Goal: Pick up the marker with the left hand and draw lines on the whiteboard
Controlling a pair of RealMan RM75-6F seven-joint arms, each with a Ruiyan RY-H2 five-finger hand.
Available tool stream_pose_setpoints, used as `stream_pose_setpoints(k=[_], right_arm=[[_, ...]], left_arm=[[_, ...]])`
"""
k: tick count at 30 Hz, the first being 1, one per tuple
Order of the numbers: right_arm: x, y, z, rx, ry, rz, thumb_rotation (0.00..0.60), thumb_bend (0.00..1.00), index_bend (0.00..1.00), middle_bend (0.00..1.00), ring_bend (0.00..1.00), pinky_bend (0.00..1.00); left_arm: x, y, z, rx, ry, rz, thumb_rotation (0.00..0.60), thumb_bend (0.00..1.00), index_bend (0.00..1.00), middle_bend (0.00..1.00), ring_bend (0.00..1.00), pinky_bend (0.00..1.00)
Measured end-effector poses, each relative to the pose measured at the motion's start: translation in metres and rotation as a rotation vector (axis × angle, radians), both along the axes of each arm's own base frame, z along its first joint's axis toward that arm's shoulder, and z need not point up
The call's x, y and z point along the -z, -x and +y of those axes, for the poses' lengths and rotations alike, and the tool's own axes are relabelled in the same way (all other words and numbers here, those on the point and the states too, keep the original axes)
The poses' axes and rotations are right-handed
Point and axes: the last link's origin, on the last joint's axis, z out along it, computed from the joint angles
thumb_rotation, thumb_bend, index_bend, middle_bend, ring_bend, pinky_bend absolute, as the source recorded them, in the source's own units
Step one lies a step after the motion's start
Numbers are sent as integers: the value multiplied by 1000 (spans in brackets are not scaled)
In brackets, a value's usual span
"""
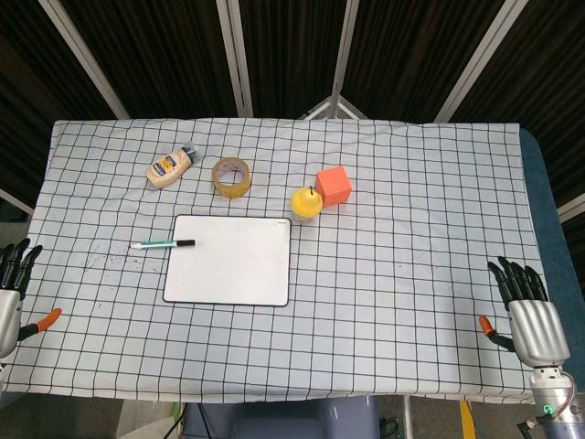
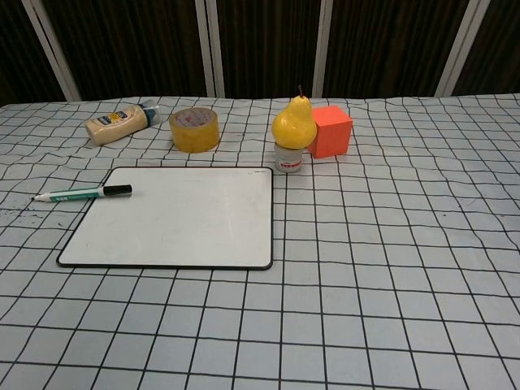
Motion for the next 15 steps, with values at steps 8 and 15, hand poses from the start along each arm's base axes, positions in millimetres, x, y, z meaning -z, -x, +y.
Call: stream_pose_setpoints(k=[8, 15], right_arm=[[-1, 0, 1, -8, 9, -3, 600, 325, 0, 0, 0, 14], [-2, -1, 1, -19, 30, -8, 600, 325, 0, 0, 0, 11]], left_arm=[[0, 0, -1, -2, -1, 3, 600, 48, 0, 0, 0, 0], [2, 1, 0, -11, 10, 12, 600, 48, 0, 0, 0, 0]])
